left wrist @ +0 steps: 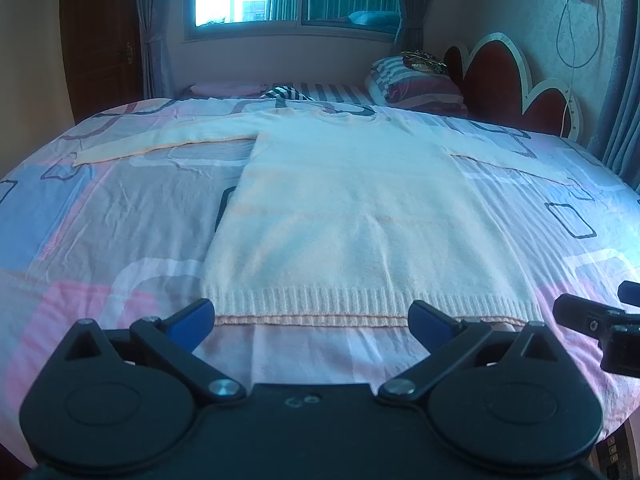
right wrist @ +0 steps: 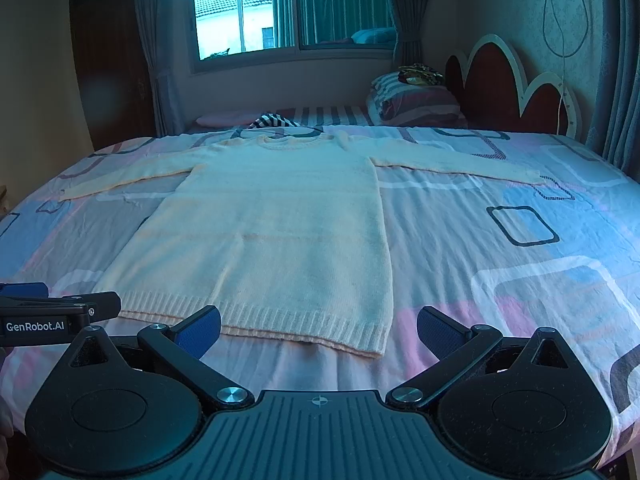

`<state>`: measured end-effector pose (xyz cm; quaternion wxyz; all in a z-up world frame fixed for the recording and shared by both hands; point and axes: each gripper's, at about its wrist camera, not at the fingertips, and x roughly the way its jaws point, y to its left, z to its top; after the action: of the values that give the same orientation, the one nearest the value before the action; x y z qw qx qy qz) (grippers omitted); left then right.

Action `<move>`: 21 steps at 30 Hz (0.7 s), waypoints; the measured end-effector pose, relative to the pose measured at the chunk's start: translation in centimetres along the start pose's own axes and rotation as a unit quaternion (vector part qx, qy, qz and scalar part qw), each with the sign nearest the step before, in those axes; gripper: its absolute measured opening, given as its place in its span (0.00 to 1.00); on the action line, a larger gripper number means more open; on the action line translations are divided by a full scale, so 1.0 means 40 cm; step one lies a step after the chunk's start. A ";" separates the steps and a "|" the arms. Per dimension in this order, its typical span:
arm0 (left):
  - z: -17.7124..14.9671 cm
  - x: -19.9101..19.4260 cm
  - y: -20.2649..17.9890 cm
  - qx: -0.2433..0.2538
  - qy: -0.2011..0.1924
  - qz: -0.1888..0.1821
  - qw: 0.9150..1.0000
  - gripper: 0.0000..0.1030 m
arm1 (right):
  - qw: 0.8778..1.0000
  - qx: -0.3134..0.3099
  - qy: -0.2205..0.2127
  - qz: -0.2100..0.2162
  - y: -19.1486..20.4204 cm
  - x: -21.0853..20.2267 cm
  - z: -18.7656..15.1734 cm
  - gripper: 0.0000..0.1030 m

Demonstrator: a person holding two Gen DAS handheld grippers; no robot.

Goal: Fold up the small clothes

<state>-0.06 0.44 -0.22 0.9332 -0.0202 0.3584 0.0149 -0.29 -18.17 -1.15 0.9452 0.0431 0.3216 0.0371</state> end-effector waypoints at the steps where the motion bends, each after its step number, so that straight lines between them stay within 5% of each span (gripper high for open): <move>1: 0.000 0.001 0.000 0.000 0.001 0.000 1.000 0.99 | 1.000 0.000 0.000 0.000 0.000 -0.001 0.001 1.00; 21: -0.002 0.006 0.004 0.001 0.000 0.005 1.000 0.99 | 1.000 0.002 0.004 0.001 -0.003 0.004 -0.002 1.00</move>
<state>0.05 0.59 -0.45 0.9330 -0.0178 0.3590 0.0193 -0.21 -18.27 -1.34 0.9439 0.0448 0.3250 0.0373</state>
